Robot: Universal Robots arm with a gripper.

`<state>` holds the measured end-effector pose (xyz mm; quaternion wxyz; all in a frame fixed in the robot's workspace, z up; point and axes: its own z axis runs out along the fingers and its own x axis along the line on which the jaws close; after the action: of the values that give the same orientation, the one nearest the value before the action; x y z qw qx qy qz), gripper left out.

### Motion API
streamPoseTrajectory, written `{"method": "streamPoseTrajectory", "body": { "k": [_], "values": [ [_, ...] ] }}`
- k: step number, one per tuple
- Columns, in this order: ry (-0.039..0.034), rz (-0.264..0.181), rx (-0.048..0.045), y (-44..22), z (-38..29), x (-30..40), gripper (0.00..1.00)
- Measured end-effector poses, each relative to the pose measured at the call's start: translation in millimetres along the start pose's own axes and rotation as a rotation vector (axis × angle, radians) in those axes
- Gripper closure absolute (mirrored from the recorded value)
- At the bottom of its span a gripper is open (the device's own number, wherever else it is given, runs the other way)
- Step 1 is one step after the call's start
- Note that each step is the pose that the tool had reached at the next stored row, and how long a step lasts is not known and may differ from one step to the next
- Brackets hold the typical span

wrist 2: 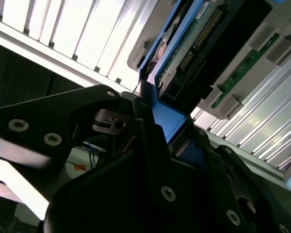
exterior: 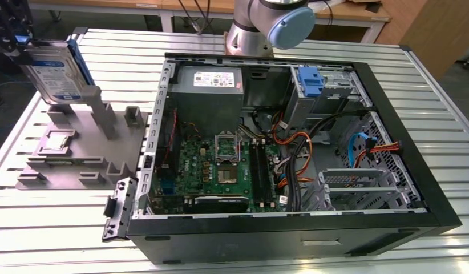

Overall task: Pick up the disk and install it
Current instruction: 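Pick up the disk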

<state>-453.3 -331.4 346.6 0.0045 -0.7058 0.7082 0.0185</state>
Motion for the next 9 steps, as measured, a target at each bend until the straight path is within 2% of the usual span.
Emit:
{"method": "streamPoseTrajectory", "body": {
  "k": [9],
  "values": [
    [0.0,0.0,0.0001,0.2,-7.0,-0.2,0.63]
  ]
}}
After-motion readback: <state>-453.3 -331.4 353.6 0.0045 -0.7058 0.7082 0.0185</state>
